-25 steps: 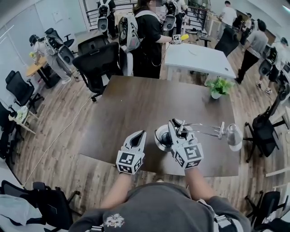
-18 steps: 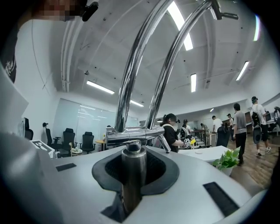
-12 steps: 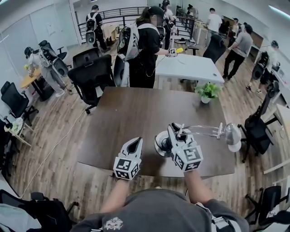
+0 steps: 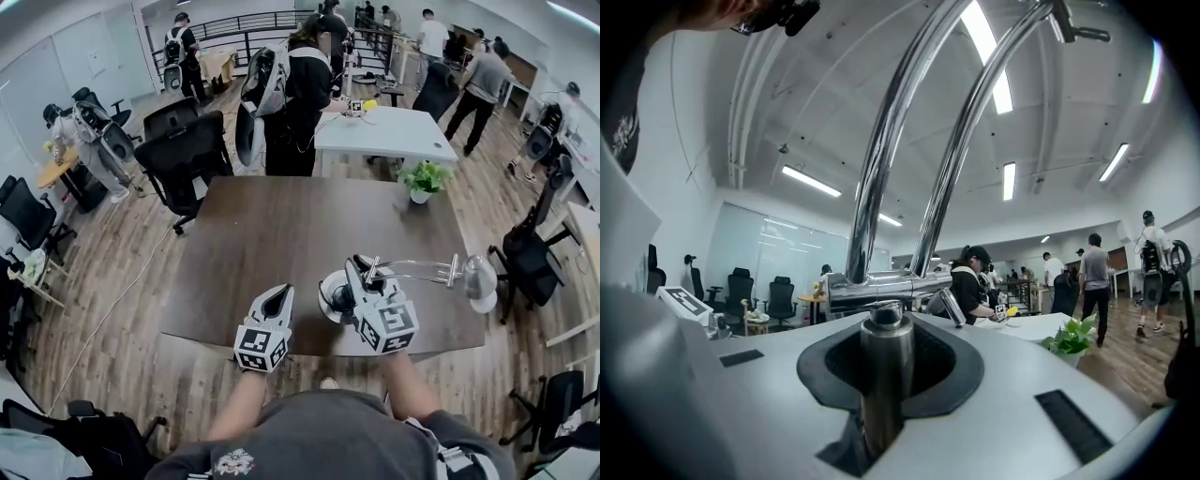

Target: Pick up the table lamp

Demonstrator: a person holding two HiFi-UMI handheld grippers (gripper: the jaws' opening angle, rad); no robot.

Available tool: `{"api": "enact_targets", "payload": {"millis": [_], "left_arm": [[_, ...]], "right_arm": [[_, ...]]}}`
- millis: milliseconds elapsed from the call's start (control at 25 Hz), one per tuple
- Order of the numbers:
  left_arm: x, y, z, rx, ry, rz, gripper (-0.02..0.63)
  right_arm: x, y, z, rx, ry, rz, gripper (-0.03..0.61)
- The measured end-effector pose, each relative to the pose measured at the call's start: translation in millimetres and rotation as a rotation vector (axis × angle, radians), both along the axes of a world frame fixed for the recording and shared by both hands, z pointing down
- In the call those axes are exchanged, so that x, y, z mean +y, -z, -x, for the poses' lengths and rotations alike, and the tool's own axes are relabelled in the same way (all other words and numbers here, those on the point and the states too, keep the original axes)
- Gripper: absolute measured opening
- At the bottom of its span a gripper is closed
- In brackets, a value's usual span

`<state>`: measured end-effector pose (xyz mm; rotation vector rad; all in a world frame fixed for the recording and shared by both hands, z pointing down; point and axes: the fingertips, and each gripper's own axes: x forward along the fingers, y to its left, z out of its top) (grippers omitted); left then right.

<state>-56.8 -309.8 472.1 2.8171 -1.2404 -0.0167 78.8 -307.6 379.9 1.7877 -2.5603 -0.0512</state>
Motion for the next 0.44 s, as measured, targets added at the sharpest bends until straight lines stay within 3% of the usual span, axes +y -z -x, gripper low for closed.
{"api": "enact_targets", "payload": {"millis": [440], "left_arm": [[5.4,2.5,8.8,-0.009,0.005,-0.015,0.008]], "right_arm": [[4.7,-4.8,2.0,0.002,-0.02,-0.005,0.072]]}}
